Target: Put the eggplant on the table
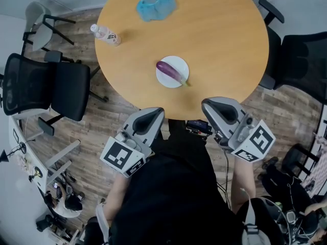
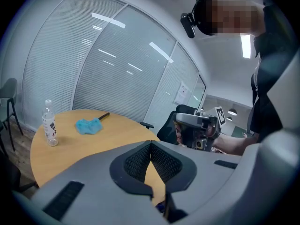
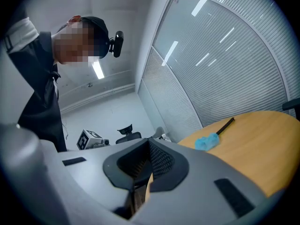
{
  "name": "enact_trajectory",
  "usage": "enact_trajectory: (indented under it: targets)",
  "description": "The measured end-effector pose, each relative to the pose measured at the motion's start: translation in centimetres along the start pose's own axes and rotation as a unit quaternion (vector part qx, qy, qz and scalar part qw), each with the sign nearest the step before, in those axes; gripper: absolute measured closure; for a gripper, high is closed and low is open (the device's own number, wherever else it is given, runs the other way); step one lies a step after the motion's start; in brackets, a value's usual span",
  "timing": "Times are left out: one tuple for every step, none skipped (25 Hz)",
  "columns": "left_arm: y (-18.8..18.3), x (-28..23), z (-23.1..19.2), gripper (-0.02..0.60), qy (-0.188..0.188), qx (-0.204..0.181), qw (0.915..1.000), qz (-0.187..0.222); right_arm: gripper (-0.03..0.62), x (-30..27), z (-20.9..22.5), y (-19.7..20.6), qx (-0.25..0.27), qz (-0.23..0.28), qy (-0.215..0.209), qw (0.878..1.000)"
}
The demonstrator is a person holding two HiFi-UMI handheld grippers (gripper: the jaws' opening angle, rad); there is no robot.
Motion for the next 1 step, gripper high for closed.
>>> enact_trajectory:
  targets:
    - [-0.04, -0.03, -0.05, 0.572, 0.001, 0.001, 1.0, 0.0, 0.577, -0.15, 0.13, -0.02, 0.001, 0.0, 0.0, 1.0]
Point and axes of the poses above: the fingertips, and each gripper's own axes: x backward along the fingers, z to its right, y out of its underside, the point moved 2 cm from there along x, backward along the fingers, and after that the axes turned 12 degrees about x, right-handed, at the moved point
